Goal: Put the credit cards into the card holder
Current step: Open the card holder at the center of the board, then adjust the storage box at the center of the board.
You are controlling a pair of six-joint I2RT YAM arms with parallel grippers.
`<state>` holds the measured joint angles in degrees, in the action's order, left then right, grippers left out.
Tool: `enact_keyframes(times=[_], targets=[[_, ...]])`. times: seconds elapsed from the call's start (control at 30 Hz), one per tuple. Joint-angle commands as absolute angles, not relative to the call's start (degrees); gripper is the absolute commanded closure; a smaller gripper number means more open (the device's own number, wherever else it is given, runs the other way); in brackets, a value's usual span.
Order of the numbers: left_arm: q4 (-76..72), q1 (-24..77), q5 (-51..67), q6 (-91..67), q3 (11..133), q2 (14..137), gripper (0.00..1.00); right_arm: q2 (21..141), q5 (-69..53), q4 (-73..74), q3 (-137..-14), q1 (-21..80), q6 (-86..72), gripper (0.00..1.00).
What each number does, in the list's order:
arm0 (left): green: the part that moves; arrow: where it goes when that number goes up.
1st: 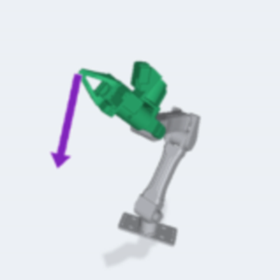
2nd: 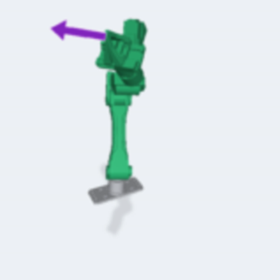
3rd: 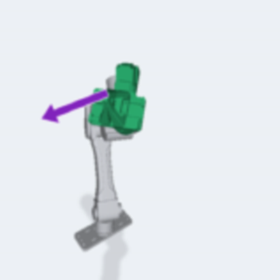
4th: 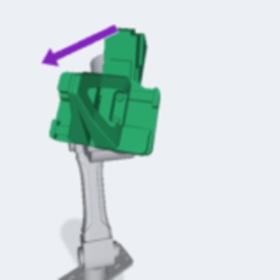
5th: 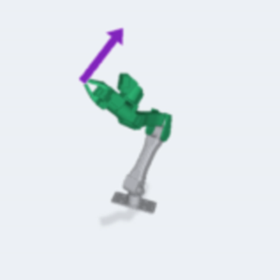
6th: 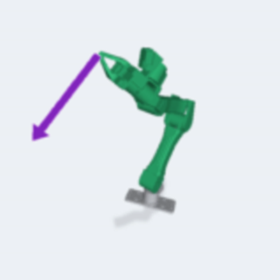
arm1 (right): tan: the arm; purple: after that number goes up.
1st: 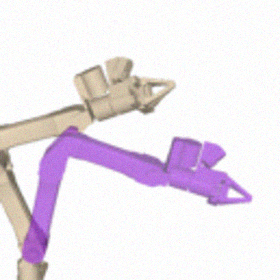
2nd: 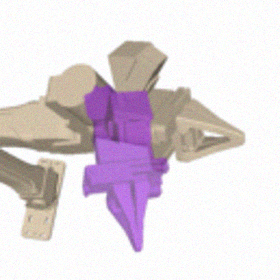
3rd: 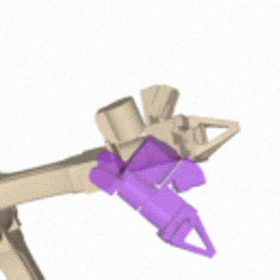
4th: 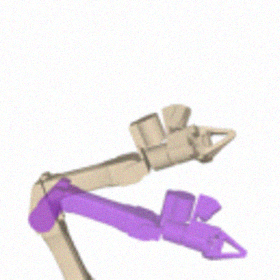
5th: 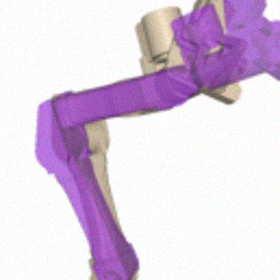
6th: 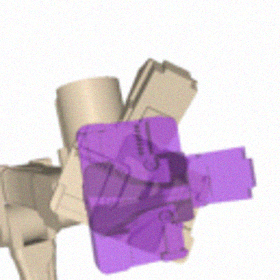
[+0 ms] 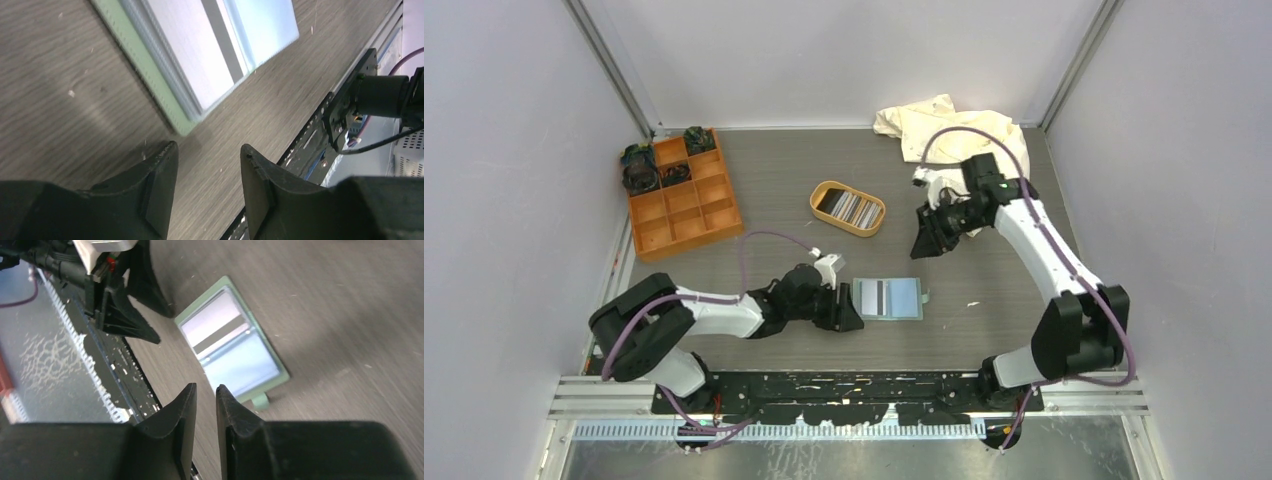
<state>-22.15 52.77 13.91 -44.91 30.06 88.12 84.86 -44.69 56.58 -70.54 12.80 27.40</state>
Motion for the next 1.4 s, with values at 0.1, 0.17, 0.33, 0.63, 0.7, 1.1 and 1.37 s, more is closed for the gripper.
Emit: enact_keyframes(times=[0.1, 0.17, 0.33, 0.63, 0.7, 1.1, 1.37], targets=[[-22.1, 52.9, 6.04, -38.68, 23.84, 69.64, 0.49, 67.47, -44.89, 44.95, -66.25, 2.31, 22.68, 0.6], [-17.32, 52.74, 2.25, -35.41, 23.24, 62.96, 0.45, 66.29, -43.87, 45.3, -68.03, 0.83, 21.96, 0.49], [-7.53, 51.97, -8.76, -32.27, 22.28, 48.35, 0.03, 75.02, -44.73, 51.09, -75.41, -0.94, 18.74, 0.01], [9.35, 48.78, -10.23, -30.28, 29.61, 35.29, 0.0, 81.47, -41.42, 43.8, -82.08, -0.97, 15.99, 0.01], [13.1, 48.42, -9.71, -27.67, 33.33, 35.51, 0.0, 81.29, -41.04, 38.62, -82.06, -0.97, 15.2, 0.01], [28.68, 44.95, -5.75, -13.08, 53.56, 48.45, 0.01, 99.69, -42.16, 44.43, -96.26, 12.66, 12.66, 0.01], [36.5, 40.02, -6.25, -6.41, 57.66, 57.21, 0.1, 110.05, -34.7, 46.61, -102.16, 24.02, 9.68, 0.0]])
